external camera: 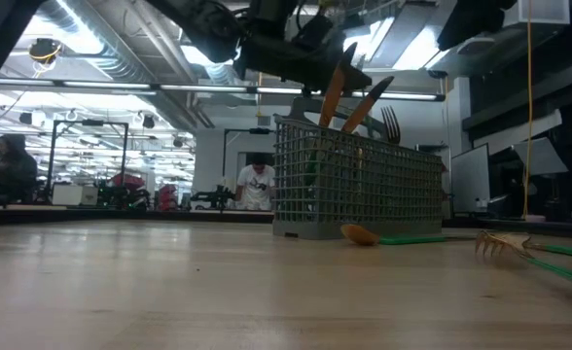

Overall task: Sort silverware
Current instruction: Put the left fork into the basket, then put the bottom left spoon into the basket

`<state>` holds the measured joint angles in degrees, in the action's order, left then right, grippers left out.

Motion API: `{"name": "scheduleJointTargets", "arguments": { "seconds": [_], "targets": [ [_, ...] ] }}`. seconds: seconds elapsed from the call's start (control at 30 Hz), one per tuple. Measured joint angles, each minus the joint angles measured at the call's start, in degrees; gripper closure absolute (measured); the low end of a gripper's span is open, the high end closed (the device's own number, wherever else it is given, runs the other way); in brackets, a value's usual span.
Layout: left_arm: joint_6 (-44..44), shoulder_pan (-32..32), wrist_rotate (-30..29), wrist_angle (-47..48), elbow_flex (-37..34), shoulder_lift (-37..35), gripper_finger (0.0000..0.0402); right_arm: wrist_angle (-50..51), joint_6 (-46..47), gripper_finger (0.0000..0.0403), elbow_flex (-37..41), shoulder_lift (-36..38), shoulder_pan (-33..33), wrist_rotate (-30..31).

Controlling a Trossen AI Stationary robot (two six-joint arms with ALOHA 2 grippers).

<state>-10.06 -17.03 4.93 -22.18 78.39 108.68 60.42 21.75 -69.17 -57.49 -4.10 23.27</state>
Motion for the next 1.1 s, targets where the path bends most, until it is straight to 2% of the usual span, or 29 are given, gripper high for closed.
{"name": "scheduleJointTargets", "arguments": {
  "seconds": [0.13, 0.33, 0.5, 0.77, 1.1],
  "targets": [
    [-5.80, 1.46, 0.01, 1.86, 0.00, -0.02, 0.0316, 0.30, 3.98, 0.0292, 0.00, 0.00, 0.00, -0.60],
    [-12.71, 3.09, -0.14, 2.32, 0.00, -0.02, 0.0316, 5.00, 13.12, 0.0292, 0.00, 0.00, 0.00, -6.48],
    [-12.81, 3.33, -1.68, 2.27, 0.00, -0.02, 0.0315, 8.35, 19.45, 0.0292, 1.14, 0.00, 0.00, -9.42],
    [-11.39, 3.21, -1.79, 2.54, 0.00, -0.02, 0.0312, 8.22, 20.48, 0.0292, 5.49, -0.02, 0.00, -9.46],
    [-7.51, 3.20, -4.56, 2.69, 0.00, -0.10, 0.0213, 7.68, 25.99, 0.0292, 9.14, 0.00, 0.00, -11.33]
  ]
}}
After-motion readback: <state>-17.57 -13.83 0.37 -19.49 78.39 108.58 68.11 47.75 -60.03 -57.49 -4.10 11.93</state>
